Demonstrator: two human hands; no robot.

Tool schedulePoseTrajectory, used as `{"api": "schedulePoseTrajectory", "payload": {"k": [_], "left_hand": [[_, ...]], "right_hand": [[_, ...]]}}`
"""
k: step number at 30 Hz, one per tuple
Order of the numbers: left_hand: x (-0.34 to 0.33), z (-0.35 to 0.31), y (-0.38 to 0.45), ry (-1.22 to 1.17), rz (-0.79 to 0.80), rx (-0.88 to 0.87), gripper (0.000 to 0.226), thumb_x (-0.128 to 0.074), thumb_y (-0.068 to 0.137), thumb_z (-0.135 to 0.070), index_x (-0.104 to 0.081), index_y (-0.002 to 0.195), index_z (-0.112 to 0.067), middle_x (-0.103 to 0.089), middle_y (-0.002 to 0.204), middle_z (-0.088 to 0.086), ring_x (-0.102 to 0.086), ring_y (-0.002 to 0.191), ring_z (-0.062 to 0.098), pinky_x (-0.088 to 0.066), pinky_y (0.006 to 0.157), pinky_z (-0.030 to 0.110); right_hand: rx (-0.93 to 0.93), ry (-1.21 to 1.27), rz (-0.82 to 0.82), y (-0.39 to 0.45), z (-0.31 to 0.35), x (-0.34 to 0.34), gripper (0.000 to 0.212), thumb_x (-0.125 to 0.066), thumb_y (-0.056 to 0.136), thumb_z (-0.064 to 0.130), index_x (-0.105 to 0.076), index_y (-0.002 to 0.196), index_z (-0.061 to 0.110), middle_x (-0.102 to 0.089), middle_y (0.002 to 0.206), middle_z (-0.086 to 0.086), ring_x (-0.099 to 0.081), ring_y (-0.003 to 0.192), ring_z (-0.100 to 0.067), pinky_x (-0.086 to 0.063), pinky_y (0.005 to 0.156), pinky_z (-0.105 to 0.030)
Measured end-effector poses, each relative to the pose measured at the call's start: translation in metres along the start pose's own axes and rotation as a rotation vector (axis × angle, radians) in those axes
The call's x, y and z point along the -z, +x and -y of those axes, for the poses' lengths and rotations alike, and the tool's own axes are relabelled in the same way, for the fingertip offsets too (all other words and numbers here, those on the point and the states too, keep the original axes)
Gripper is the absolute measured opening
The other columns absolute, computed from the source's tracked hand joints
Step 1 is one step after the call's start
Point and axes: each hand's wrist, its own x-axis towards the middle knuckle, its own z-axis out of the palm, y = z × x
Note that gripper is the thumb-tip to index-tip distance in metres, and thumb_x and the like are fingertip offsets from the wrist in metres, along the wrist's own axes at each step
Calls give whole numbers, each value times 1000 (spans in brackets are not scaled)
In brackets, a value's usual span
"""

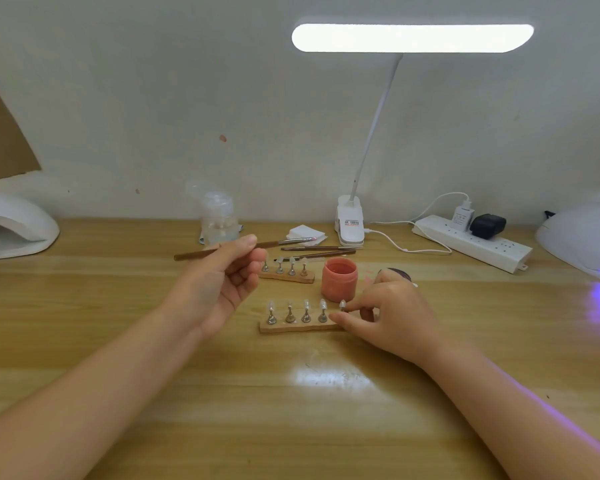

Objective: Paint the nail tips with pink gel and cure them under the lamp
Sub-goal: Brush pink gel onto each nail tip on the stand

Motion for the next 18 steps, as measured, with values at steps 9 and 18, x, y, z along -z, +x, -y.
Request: {"api": "schedulePoseTrajectory", "payload": {"k": [9, 18], "left_hand": [[2, 18, -19, -198, 27, 36, 18, -68, 68, -13, -63, 86, -10, -65, 65, 3, -59, 53, 10, -52, 50, 20], [-1, 21, -24, -238, 50, -20, 17, -53, 84, -8, -69, 91, -6, -65, 66, 5, -59, 56, 13, -53, 54, 20]], "right_hand": [[126, -123, -80, -4, 11, -3, 19, -79, 76, 29, -72, 60, 22, -57, 51, 14, -45, 62, -14, -42, 53, -25], [42, -122, -137, -8, 16, 12, 22, -70, 85, 23, -70, 64, 16, -59, 59, 8, -49, 62, -16, -43, 54, -30]]}}
